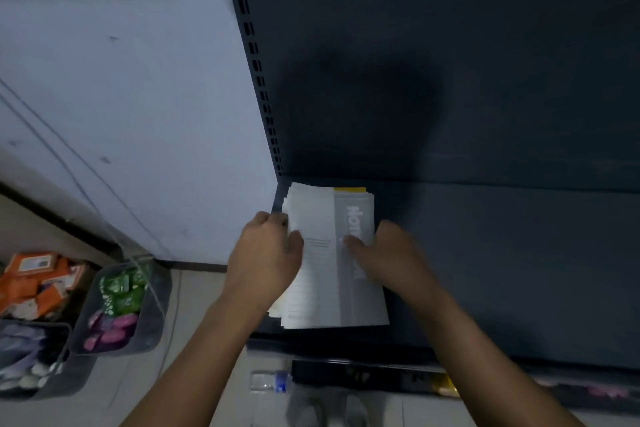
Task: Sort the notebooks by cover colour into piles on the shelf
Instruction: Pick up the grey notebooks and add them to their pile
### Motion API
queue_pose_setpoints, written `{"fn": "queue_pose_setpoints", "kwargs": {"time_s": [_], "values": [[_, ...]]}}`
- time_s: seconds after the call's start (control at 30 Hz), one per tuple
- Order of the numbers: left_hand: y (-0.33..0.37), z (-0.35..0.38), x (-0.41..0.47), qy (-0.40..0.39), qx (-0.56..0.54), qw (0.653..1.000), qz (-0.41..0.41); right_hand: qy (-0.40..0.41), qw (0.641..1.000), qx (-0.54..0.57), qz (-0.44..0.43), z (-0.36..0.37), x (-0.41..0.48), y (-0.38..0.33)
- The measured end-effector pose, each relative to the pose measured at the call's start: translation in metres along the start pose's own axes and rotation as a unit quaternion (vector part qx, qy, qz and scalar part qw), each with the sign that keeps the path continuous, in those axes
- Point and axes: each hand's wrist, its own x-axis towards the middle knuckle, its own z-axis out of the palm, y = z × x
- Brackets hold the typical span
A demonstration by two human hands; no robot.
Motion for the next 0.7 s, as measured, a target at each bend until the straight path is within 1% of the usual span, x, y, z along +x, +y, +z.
{"fn": "queue_pose_setpoints", "kwargs": {"time_s": [0.07,0.17,0.23,0.3,0.43,0.53,0.63,0.7], "values": [[-0.004,0.003,0.002,0.000,0.003,1.000,0.026,0.006,0.999,-0.005,0.031,0.008,0.001,-0.003],[-0.006,0.006,0.002,0.006,0.022,0.998,0.052,0.046,0.996,-0.029,0.064,0.015,0.001,-0.009],[-0.004,0.005,-0.003,0.018,0.057,0.995,0.080,0.065,0.994,-0.043,0.076,0.018,-0.002,-0.010],[-0.001,0.001,-0.007,0.024,0.071,0.993,0.086,0.075,0.992,-0.057,0.081,0.019,-0.005,-0.010],[0.005,-0.003,-0.006,0.007,0.062,0.996,0.059,0.083,0.988,-0.094,0.087,0.016,-0.011,-0.014],[0.008,-0.009,-0.002,0.003,0.014,1.000,0.017,0.085,0.987,-0.106,0.084,0.014,-0.015,-0.017],[0.008,-0.006,0.004,-0.034,-0.046,0.998,-0.031,0.072,0.989,-0.100,0.084,0.013,-0.019,-0.016],[0.009,-0.003,0.004,-0.021,-0.012,1.000,-0.017,0.061,0.990,-0.093,0.091,0.012,-0.020,-0.014]]}}
